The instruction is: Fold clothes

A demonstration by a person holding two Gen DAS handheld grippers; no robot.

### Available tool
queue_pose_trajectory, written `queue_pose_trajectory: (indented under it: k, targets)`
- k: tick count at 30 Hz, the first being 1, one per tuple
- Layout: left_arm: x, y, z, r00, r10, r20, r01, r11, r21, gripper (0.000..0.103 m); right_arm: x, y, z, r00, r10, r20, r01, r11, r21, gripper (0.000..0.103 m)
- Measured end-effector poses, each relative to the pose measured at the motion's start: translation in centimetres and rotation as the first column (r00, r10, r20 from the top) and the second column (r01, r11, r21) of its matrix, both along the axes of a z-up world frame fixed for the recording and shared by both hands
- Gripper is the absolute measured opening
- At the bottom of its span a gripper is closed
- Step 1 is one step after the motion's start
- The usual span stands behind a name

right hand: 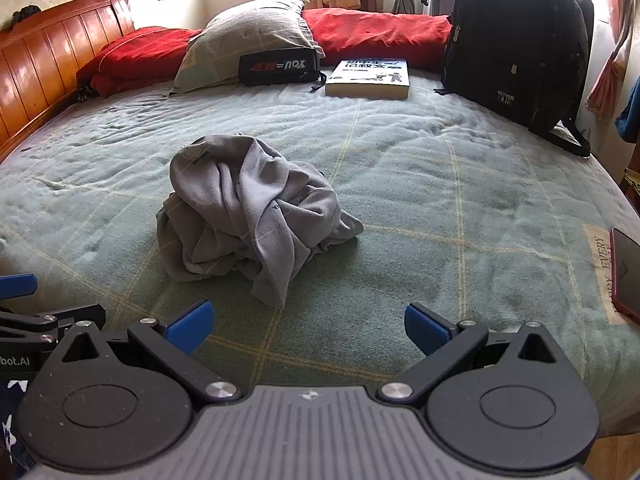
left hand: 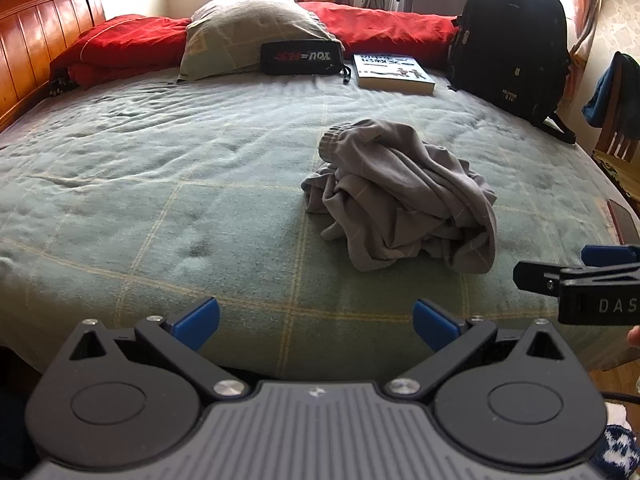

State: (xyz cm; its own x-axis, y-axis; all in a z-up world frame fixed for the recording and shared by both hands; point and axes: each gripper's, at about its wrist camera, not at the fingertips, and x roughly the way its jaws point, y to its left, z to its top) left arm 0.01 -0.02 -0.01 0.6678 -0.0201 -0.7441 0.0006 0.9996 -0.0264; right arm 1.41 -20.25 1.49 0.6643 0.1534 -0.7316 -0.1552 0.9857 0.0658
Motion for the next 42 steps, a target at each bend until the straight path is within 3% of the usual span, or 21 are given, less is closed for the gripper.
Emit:
queue_pose_trajectory:
  k: [10, 42]
  targets:
    - [0.18, -0.03, -0.08, 1.0, -0.006, 0.002, 0.006, 0.999, -0.033, 0.102, -0.06, 0.04, 0.12, 1.0, 0.005, 0.0, -0.005, 1.0, -0.002, 0.103]
    - [0.04, -0.79, -0.22, 1.0, -0.021, -0.006, 0.021, 1.0, -0.016, 0.102, -0.22, 0.18, -0.18, 0.999, 0.031, -0.01, -0.03, 0.999, 0.033, 0.103]
